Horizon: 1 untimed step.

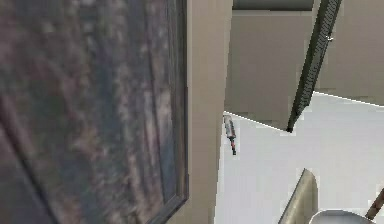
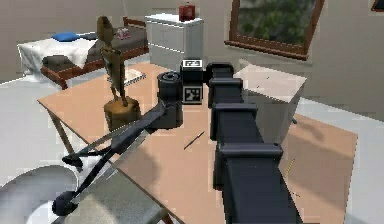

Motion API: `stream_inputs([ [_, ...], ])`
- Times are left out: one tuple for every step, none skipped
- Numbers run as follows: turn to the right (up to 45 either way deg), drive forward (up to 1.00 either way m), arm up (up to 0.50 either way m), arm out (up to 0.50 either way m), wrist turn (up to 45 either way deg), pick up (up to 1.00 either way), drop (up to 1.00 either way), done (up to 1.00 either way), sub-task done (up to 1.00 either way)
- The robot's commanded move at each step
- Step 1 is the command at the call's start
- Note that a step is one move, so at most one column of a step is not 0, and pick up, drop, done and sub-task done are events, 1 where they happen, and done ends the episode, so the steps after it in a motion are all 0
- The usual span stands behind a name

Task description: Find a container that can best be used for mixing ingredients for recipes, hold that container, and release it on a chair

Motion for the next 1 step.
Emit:
stream_inputs([
  [0.0,0.00,0.00,0.00,-18.0,0.00,0.00,0.00,0.00],
])
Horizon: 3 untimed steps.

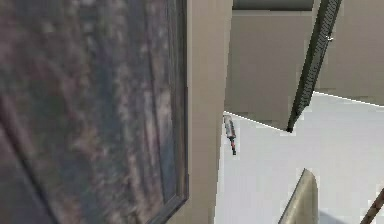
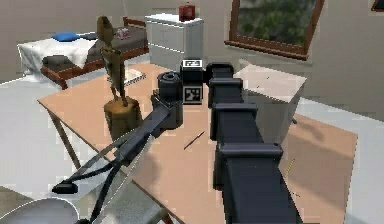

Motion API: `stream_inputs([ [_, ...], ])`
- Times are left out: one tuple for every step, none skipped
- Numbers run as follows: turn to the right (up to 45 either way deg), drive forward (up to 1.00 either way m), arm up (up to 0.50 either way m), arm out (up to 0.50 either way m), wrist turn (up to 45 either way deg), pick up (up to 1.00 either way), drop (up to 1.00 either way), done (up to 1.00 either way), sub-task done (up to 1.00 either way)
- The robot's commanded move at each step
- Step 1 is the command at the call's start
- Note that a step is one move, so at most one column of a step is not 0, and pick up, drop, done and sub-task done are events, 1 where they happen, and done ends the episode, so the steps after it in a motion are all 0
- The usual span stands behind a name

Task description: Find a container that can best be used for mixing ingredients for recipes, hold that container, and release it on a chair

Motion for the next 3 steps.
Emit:
stream_inputs([
  [0.0,0.00,0.00,-0.20,0.0,0.00,0.00,0.00,0.00],
  [6.0,0.00,0.00,0.00,0.0,0.00,0.00,0.00,0.00],
  [0.0,0.15,0.00,0.00,0.0,0.00,0.00,0.00,0.00],
])
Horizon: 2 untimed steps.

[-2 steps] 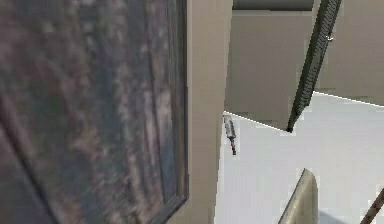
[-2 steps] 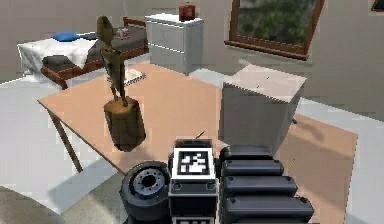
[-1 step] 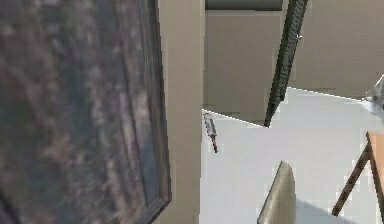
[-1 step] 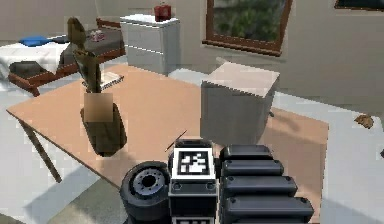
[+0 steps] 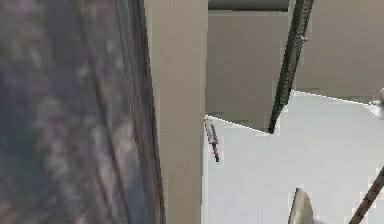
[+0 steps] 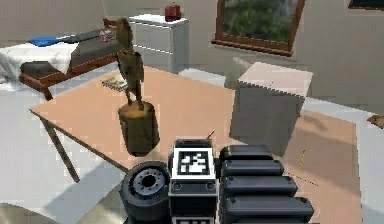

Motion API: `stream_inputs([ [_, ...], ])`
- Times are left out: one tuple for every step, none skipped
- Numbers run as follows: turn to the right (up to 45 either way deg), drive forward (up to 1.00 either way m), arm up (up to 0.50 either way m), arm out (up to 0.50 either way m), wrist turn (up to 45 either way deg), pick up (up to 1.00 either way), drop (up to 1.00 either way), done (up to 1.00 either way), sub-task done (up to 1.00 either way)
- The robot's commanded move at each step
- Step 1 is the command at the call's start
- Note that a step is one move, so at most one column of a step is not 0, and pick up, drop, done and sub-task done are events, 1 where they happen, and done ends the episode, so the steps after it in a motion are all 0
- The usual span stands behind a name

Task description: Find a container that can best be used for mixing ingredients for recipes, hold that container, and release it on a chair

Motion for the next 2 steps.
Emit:
stream_inputs([
  [45.0,0.00,0.00,0.00,0.0,0.00,0.00,0.00,0.00],
  [45.0,0.00,0.00,0.00,0.0,0.00,0.00,0.00,0.00],
])
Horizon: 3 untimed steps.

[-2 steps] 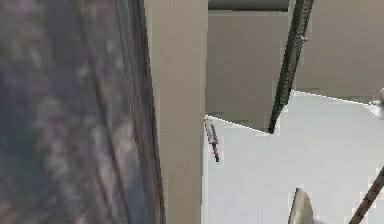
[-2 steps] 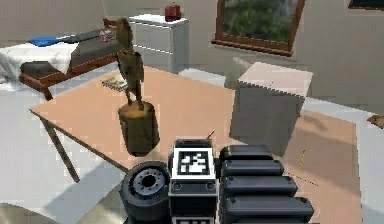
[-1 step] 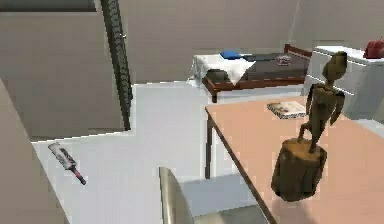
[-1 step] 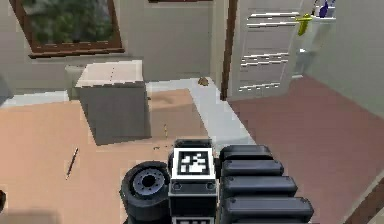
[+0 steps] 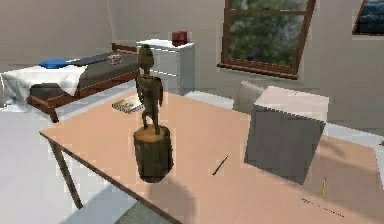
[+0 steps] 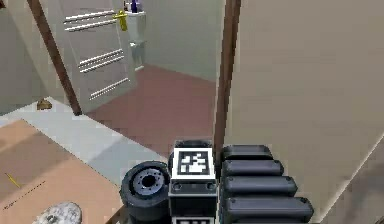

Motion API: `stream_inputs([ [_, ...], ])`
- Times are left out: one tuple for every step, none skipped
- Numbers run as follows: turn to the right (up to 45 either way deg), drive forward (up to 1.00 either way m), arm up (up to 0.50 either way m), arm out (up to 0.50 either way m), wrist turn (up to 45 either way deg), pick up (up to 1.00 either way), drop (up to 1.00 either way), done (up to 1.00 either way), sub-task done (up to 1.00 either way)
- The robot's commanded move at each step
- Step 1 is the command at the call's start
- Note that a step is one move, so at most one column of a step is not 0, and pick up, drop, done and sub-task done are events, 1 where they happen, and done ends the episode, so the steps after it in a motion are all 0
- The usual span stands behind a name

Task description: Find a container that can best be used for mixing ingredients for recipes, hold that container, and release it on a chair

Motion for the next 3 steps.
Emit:
stream_inputs([
  [6.0,0.00,0.00,0.00,0.0,0.00,0.00,0.00,0.00],
  [-45.0,0.00,0.00,0.00,0.0,0.00,0.00,0.00,0.00],
  [-36.0,0.00,0.00,0.00,0.0,0.00,0.00,0.00,0.00],
])
